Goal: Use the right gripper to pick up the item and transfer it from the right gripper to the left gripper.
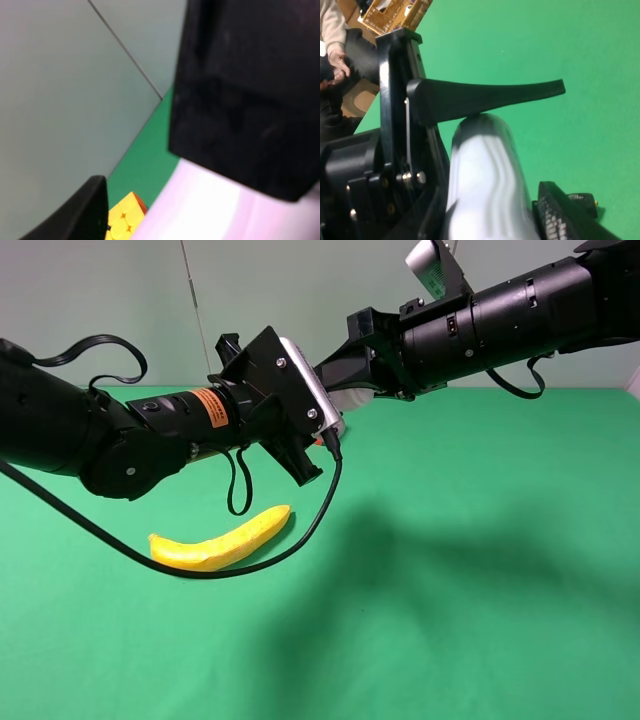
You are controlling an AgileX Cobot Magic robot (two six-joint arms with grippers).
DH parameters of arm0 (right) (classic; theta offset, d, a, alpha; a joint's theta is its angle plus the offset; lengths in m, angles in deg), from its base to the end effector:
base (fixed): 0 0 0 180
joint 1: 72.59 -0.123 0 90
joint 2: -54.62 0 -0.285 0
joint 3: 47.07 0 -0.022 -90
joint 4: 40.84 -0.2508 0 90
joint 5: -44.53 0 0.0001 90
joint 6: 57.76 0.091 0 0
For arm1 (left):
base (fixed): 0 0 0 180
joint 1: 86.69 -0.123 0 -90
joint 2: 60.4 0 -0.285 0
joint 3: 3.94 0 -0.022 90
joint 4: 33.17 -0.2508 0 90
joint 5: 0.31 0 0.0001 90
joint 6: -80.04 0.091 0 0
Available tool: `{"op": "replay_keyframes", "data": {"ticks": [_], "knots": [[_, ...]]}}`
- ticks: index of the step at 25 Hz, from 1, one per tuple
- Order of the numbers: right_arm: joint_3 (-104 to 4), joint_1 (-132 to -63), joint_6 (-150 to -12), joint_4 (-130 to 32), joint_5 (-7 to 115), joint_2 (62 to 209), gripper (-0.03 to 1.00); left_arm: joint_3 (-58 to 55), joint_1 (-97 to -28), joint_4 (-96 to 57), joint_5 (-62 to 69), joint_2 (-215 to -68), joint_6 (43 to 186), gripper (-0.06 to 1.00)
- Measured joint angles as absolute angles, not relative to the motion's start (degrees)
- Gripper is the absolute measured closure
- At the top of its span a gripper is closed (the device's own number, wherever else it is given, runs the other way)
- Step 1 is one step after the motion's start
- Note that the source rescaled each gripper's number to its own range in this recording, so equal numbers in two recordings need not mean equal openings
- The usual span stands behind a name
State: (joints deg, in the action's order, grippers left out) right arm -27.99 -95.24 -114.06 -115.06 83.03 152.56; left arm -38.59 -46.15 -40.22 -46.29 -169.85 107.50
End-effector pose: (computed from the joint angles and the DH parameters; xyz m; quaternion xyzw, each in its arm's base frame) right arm 0.2828 0.1771 0.2649 -0.2007 0.8443 0.3982 0.2971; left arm 0.2604 -0.2332 0.1882 0.4724 0.5908 -0.0799 0.6492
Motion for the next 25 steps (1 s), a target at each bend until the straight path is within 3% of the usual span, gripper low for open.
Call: {"op": "replay_keyframes", "data": {"ticks": [5, 6, 7, 12, 14, 19, 25], "knots": [[-28.0, -95.2, -112.3, -115.1, 82.6, 152.5, 0.93, -38.6, -46.1, -40.2, -46.3, -169.8, 107.5, 0.84], [-28.1, -95.2, -111.9, -115.2, 82.5, 152.5, 0.89, -38.6, -46.1, -40.2, -46.3, -169.8, 107.4, 0.87], [-28.2, -95.2, -111.8, -115.2, 82.5, 152.3, 0.79, -38.6, -46.1, -39.9, -46.3, -169.8, 107.4, 0.92], [-28.2, -95.4, -111.7, -115.1, 77.7, 150.1, 0.14, -38.6, -46.1, -39.4, -46.4, -169.8, 107.4, 0.92], [-28.2, -95.4, -111.7, -115.1, 75.3, 148.9, 0.04, -38.6, -46.1, -39.4, -46.4, -169.8, 107.4, 0.92], [-28.2, -95.4, -111.7, -113.6, 68.8, 145.5, -0.03, -38.6, -46.1, -39.4, -46.4, -169.8, 107.3, 0.92], [-28.2, -95.4, -111.0, -109.3, 65.8, 141.6, -0.03, -38.6, -46.1, -39.3, -46.4, -169.8, 107.3, 0.92]]}}
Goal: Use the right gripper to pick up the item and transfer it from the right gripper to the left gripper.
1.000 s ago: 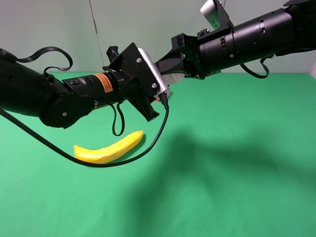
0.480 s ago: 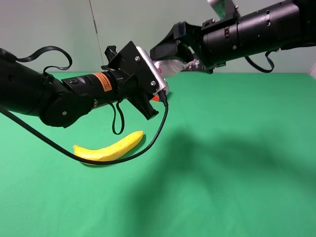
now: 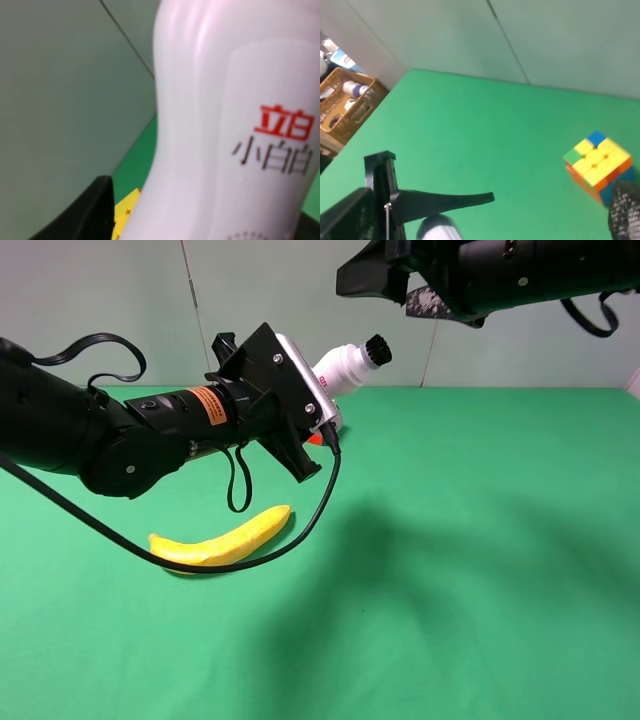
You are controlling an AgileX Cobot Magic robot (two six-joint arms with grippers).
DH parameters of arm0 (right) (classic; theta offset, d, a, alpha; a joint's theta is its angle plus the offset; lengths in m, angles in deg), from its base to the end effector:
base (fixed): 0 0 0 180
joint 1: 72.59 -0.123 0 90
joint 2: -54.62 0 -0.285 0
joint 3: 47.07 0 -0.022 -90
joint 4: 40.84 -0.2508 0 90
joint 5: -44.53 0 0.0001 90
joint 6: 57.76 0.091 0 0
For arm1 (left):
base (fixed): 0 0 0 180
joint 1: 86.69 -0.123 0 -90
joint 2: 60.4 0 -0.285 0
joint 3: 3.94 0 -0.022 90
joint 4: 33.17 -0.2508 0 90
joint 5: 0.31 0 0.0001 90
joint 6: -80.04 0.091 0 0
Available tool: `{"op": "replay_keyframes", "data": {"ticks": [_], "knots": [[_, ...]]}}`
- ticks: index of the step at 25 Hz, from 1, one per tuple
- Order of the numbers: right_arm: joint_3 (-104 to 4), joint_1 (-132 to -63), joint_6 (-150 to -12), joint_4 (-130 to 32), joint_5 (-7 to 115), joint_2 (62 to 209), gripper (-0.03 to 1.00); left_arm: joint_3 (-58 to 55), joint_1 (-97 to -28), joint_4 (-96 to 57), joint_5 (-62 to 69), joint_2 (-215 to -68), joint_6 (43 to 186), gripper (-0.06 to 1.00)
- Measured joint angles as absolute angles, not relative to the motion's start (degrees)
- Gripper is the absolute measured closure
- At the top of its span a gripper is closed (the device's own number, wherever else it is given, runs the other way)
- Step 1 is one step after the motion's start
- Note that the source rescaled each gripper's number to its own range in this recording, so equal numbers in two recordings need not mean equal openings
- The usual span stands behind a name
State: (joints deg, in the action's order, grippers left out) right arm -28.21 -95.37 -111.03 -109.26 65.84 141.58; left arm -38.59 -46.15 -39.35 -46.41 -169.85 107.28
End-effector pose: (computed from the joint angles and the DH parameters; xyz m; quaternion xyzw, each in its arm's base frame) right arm 0.2742 0.1486 0.3256 -0.1583 0.8162 0.3047 0.4646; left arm 0.2611 -0.2326 0.1885 0.4648 0.5956 -0.0806 0.6501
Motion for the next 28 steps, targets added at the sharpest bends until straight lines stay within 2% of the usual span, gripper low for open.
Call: {"op": "replay_keyframes", "data": {"ticks": [4, 9, 16, 20, 28], "knots": [[-28.2, -95.4, -103.0, -99.4, 65.9, 139.4, -0.03, -38.6, -46.1, -39.3, -46.4, -169.8, 107.2, 0.92], [-28.2, -95.4, -81.0, -73.5, 67.5, 136.0, -0.03, -38.6, -46.1, -39.3, -46.4, -169.8, 107.2, 0.92], [-28.2, -95.4, -53.0, -40.8, 76.8, 129.7, -0.03, -38.6, -46.1, -39.3, -46.4, -169.8, 107.2, 0.92], [-25.7, -95.4, -46.0, -33.3, 80.2, 123.3, -0.03, -38.6, -46.1, -39.3, -46.4, -169.8, 107.2, 0.92], [-15.9, -95.4, -41.3, -32.4, 88.7, 104.2, -0.03, -38.6, -46.1, -39.3, -46.5, -169.8, 107.2, 0.92]]}}
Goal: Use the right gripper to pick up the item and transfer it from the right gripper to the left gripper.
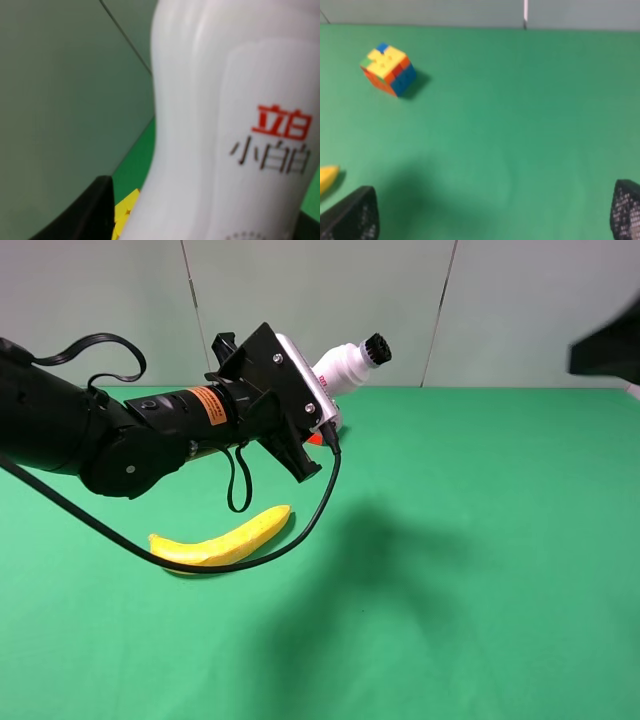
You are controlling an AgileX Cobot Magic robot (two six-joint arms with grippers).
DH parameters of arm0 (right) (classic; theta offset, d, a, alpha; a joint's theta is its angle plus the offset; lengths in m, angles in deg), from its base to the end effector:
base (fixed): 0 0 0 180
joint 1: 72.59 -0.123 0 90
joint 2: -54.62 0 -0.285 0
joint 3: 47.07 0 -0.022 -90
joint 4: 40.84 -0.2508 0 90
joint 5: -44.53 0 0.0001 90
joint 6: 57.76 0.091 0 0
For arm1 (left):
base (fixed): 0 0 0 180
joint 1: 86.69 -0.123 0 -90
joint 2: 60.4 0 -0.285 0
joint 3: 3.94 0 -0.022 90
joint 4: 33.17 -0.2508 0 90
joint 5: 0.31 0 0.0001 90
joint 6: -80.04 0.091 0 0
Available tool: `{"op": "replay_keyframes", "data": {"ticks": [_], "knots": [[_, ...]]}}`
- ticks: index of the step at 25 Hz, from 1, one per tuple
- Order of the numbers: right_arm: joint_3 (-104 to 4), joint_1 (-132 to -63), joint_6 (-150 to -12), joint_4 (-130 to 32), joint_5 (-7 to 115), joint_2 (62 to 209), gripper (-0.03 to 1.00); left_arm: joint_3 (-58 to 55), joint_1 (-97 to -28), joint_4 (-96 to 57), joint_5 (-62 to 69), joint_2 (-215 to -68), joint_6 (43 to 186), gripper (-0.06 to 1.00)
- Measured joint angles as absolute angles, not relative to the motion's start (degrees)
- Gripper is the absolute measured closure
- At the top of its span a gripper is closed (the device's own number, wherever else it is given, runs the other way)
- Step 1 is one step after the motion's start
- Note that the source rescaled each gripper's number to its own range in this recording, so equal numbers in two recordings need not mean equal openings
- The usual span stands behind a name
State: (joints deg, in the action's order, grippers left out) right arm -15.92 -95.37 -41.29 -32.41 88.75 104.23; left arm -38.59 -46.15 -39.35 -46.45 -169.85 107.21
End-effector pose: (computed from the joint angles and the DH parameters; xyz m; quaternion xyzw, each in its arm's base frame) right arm 0.1269 0.0432 0.3505 -0.0717 0.8819 0.0890 0.4573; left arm 0.2611 -0.2326 0.1886 0.4643 0.5957 -0.0811 0.6504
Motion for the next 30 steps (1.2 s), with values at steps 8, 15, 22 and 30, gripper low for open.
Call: {"op": "replay_keyframes", "data": {"ticks": [8, 15, 22, 30], "knots": [[-14.0, -95.4, -40.7, -31.5, 100.5, 86.8, -0.03, -38.6, -46.1, -39.3, -46.5, -169.8, 107.2, 0.92], [-11.5, -95.4, -41.6, -30.7, 105.7, 76.4, -0.03, -38.6, -46.1, -39.3, -46.5, -169.8, 107.2, 0.92], [-3.6, -95.4, -43.4, -33.2, 106.7, 69.3, -0.03, -38.6, -46.1, -39.3, -46.5, -169.8, 107.2, 0.92], [1.7, -95.4, -45.0, -36.7, 104.3, 67.9, -0.03, -38.6, -46.1, -39.3, -46.5, -169.8, 107.2, 0.92]]}}
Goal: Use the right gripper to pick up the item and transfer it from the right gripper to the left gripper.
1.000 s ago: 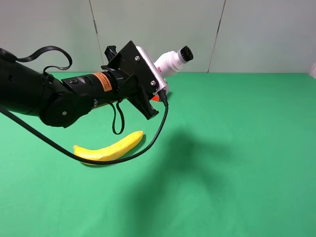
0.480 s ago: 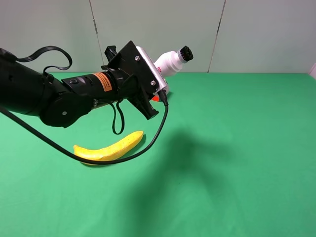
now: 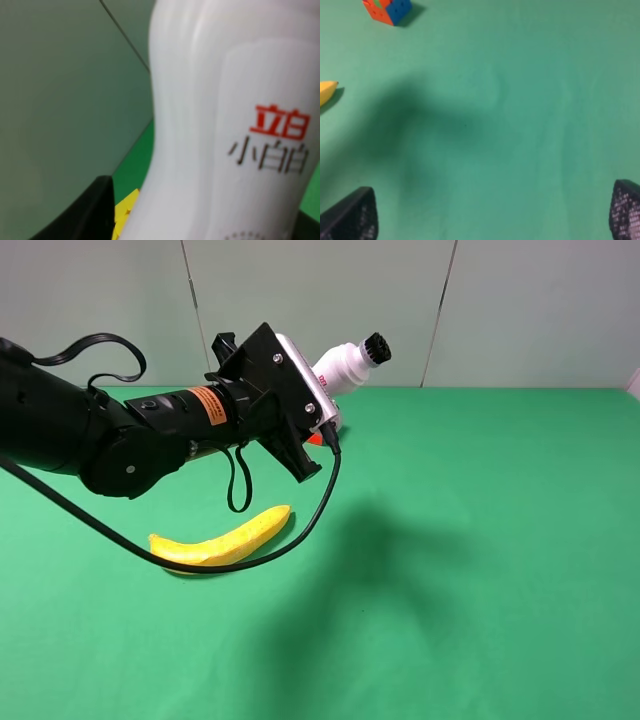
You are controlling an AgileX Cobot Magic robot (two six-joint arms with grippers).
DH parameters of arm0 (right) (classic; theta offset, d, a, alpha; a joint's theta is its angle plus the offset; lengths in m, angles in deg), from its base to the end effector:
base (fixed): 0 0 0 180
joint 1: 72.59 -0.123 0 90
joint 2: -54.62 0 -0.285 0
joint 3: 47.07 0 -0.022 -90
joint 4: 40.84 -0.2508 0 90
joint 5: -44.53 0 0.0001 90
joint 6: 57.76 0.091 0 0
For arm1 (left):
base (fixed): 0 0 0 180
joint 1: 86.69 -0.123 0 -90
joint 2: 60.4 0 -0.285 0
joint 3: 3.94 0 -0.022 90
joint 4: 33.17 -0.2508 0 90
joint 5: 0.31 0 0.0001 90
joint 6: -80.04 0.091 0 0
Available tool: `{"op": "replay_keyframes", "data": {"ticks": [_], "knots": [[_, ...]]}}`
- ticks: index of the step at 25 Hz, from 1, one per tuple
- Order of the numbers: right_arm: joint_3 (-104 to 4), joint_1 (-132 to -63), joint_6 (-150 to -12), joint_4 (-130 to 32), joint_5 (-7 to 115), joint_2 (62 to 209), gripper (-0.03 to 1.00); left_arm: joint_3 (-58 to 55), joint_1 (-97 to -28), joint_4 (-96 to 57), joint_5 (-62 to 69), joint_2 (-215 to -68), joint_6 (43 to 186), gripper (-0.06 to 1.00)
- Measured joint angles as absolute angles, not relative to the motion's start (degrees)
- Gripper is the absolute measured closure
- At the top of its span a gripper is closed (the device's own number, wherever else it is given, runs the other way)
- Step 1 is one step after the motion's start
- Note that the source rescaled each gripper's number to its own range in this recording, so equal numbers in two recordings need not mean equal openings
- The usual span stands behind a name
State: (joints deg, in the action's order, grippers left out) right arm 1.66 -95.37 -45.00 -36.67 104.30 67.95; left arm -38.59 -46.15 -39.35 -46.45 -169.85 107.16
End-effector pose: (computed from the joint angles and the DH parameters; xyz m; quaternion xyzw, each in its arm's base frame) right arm 0.0125 -0.0010 0.2778 -0.0770 0.8699 0.1136 0.4737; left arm 0.2611 -0.2326 0.1886 0.4640 0.5959 -0.0814 0.6503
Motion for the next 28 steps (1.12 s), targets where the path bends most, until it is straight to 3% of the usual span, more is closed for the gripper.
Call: {"op": "replay_keyframes", "data": {"ticks": [21, 28], "knots": [[1.9, -95.3, -45.7, -37.2, 103.4, 67.8, -0.03, -38.6, -46.1, -39.3, -46.5, -169.8, 107.2, 0.92], [2.0, -85.1, -45.9, -37.0, 103.4, 67.8, -0.03, -38.6, -46.1, -39.3, -46.5, -169.8, 107.2, 0.93]]}}
